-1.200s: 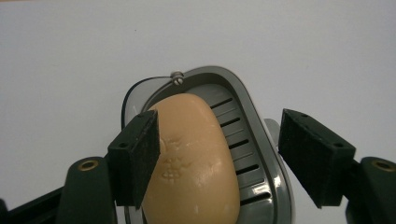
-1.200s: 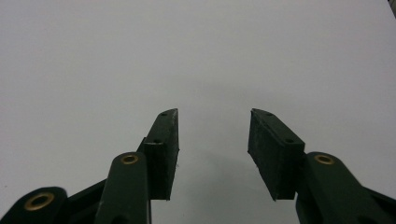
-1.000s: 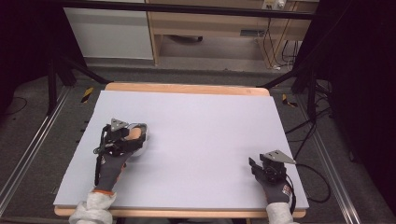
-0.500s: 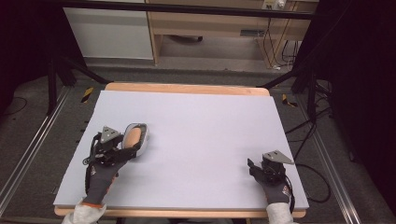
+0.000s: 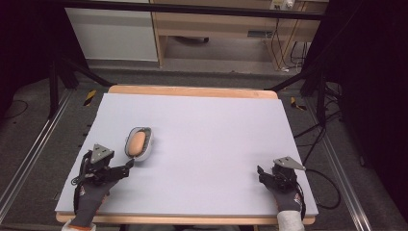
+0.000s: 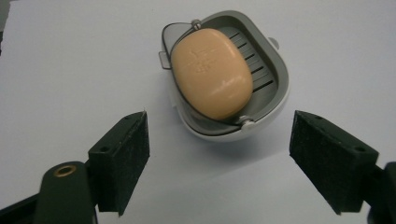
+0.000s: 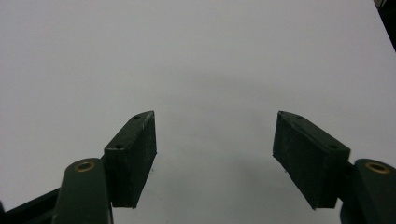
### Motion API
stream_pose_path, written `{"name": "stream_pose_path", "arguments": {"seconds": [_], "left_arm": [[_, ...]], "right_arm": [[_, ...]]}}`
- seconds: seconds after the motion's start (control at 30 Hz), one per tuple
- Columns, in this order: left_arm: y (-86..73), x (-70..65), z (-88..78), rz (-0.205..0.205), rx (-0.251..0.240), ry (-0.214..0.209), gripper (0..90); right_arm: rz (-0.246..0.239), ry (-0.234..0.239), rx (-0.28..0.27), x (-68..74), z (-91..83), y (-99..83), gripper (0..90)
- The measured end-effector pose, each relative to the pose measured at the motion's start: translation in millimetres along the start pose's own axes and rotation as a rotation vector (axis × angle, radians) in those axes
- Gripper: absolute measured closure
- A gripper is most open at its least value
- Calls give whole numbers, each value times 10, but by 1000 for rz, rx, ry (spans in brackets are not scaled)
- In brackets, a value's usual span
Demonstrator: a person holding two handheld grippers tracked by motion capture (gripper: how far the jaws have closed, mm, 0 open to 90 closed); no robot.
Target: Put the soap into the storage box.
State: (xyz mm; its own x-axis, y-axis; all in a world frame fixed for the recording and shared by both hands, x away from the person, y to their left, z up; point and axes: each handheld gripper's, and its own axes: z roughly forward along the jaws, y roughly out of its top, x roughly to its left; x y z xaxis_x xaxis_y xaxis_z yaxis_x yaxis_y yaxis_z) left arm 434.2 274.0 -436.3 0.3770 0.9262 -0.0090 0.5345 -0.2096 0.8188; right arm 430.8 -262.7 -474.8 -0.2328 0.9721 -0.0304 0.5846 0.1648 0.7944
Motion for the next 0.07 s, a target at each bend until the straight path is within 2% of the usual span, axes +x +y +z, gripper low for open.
{"name": "stream_pose_path", "arguments": {"seconds": [0.07], "left_arm": [[-17,26,2,-2,6,-1,188]], "right_arm": [[-3,0,2,4,2,1,297]]}}
